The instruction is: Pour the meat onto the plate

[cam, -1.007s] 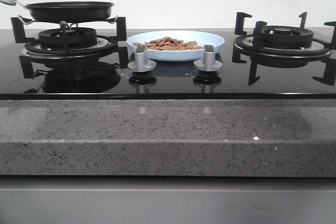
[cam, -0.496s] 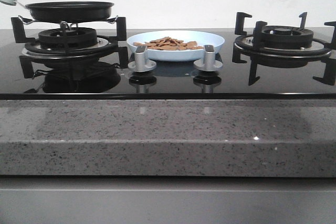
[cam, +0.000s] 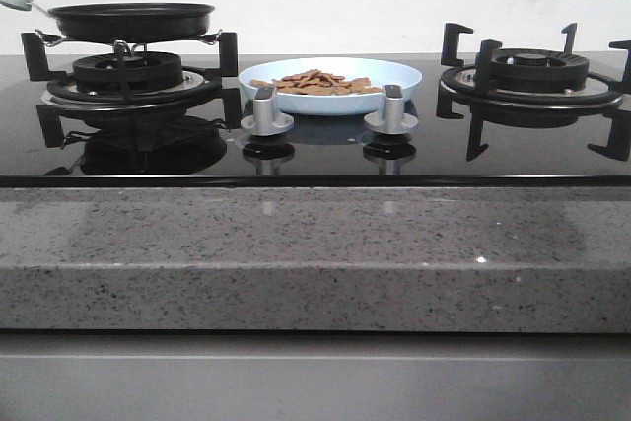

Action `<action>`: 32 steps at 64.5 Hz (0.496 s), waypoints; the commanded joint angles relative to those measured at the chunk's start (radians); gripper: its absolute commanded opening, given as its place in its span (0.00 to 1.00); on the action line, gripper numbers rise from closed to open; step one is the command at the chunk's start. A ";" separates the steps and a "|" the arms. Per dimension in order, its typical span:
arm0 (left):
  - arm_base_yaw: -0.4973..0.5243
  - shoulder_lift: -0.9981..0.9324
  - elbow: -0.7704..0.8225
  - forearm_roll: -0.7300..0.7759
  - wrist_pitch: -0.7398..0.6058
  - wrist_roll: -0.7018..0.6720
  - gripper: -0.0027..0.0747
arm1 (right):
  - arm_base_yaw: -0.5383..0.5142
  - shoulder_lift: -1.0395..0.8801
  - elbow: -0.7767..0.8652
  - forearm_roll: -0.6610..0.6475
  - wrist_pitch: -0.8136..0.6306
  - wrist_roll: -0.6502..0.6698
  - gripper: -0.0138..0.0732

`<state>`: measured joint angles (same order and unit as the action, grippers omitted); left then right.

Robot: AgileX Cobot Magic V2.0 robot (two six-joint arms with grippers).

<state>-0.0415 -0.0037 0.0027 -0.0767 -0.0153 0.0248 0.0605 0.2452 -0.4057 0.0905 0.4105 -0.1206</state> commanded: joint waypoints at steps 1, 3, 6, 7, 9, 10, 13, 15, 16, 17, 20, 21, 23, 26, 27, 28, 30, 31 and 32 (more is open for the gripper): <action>-0.008 -0.017 0.007 -0.008 -0.085 -0.008 0.01 | -0.030 -0.080 0.075 0.014 -0.205 -0.013 0.03; -0.008 -0.017 0.007 -0.008 -0.085 -0.008 0.01 | -0.038 -0.114 0.115 0.028 -0.225 -0.013 0.03; -0.008 -0.017 0.007 -0.008 -0.085 -0.008 0.01 | -0.041 -0.150 0.157 0.044 -0.248 -0.013 0.03; -0.008 -0.017 0.007 -0.008 -0.085 -0.008 0.01 | -0.041 -0.162 0.176 0.045 -0.252 -0.013 0.03; -0.008 -0.017 0.007 -0.008 -0.085 -0.008 0.01 | -0.041 -0.185 0.199 0.049 -0.259 -0.013 0.03; -0.008 -0.017 0.007 -0.008 -0.085 -0.008 0.01 | -0.041 -0.193 0.210 0.049 -0.262 -0.013 0.03; -0.008 -0.017 0.007 -0.008 -0.085 -0.008 0.01 | -0.037 -0.217 0.249 0.049 -0.279 -0.013 0.03; -0.008 -0.017 0.007 -0.008 -0.085 -0.008 0.01 | -0.035 -0.227 0.270 0.049 -0.291 -0.013 0.03; -0.008 -0.017 0.007 -0.008 -0.085 -0.008 0.01 | -0.034 -0.230 0.277 0.049 -0.296 -0.013 0.03; -0.008 -0.017 0.007 -0.008 -0.085 -0.008 0.01 | -0.031 -0.233 0.284 0.049 -0.300 -0.013 0.03; -0.008 -0.017 0.007 -0.008 -0.085 -0.008 0.01 | -0.020 -0.240 0.308 0.049 -0.321 -0.013 0.03; -0.008 -0.017 0.007 -0.008 -0.085 -0.008 0.01 | -0.016 -0.242 0.314 0.049 -0.326 -0.013 0.03; -0.008 -0.017 0.007 -0.008 -0.085 -0.008 0.01 | -0.008 -0.246 0.330 0.049 -0.337 -0.013 0.03; -0.008 -0.017 0.007 -0.008 -0.085 -0.008 0.01 | 0.001 -0.256 0.349 0.049 -0.353 -0.013 0.03; -0.008 -0.017 0.007 -0.008 -0.085 -0.008 0.01 | 0.002 -0.259 0.355 0.049 -0.361 -0.013 0.03; -0.008 -0.017 0.007 -0.008 -0.085 -0.008 0.01 | 0.002 -0.263 0.360 0.049 -0.365 -0.013 0.03; -0.008 -0.017 0.007 -0.008 -0.085 -0.008 0.01 | 0.002 -0.274 0.376 0.049 -0.378 -0.013 0.03; -0.008 -0.017 0.007 -0.008 -0.085 -0.008 0.01 | 0.001 -0.275 0.386 0.049 -0.387 -0.013 0.03; -0.008 -0.017 0.007 -0.008 -0.085 -0.008 0.01 | -0.001 -0.275 0.393 0.049 -0.398 -0.013 0.03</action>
<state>-0.0415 -0.0037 0.0027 -0.0767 -0.0170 0.0248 0.0606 -0.0096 -0.0163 0.1361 0.1399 -0.1227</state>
